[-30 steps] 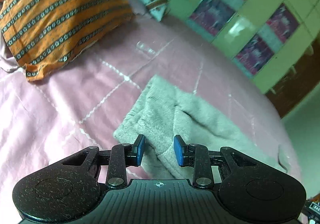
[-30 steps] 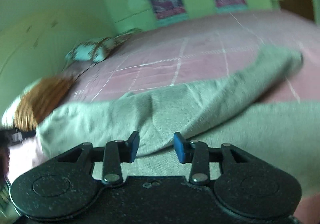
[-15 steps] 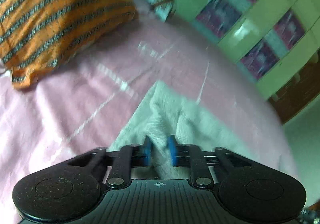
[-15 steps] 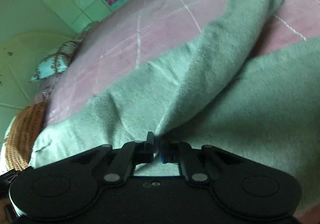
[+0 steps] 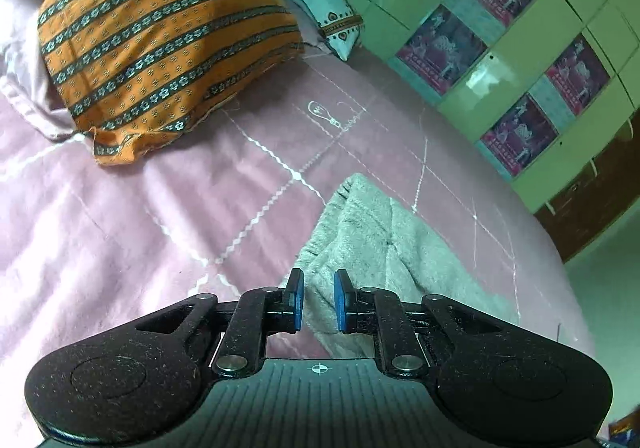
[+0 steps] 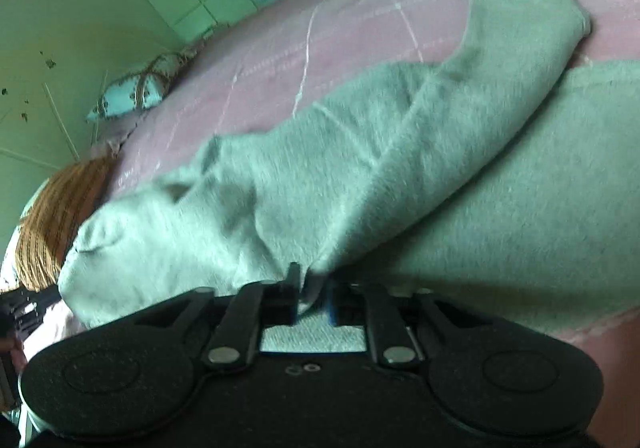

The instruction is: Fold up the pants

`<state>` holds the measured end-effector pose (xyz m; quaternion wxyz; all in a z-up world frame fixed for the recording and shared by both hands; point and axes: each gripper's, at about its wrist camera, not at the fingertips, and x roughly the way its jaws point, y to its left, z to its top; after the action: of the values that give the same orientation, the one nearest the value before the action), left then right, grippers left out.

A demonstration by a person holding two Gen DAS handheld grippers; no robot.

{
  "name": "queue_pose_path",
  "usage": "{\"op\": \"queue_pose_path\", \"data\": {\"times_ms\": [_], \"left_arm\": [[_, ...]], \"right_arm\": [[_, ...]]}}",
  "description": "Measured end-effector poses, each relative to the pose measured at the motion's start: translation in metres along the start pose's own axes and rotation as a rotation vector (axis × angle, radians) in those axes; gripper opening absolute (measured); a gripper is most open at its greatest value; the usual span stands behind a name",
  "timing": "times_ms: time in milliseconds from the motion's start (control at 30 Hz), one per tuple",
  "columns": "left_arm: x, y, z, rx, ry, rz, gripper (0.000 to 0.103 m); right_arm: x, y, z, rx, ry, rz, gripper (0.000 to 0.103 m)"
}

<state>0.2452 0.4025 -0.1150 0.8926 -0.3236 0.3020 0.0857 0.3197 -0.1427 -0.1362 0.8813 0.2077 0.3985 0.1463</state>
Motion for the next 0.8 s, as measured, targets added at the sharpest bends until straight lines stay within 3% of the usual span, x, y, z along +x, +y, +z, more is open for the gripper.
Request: {"op": "queue_pose_path", "data": {"times_ms": [167, 300, 367, 700, 800], "left_arm": [[0.004, -0.007, 0.002, 0.0, 0.018, -0.002, 0.019], [0.007, -0.017, 0.0, 0.025, 0.038, 0.065, 0.045], [0.002, -0.016, -0.002, 0.013, 0.023, 0.066, 0.049], [0.01, -0.03, -0.008, -0.004, 0.035, 0.014, 0.049], [0.017, -0.032, -0.01, 0.0, 0.044, 0.038, 0.048]], "right_arm": [[-0.004, 0.002, 0.005, -0.002, -0.012, -0.006, 0.013], [0.001, 0.0, 0.01, 0.021, -0.009, -0.021, 0.013], [-0.003, -0.003, 0.011, 0.047, -0.012, -0.011, 0.013], [0.002, -0.002, 0.012, 0.05, -0.009, -0.027, 0.013], [0.003, -0.002, 0.012, 0.053, -0.006, -0.025, 0.013]]}}
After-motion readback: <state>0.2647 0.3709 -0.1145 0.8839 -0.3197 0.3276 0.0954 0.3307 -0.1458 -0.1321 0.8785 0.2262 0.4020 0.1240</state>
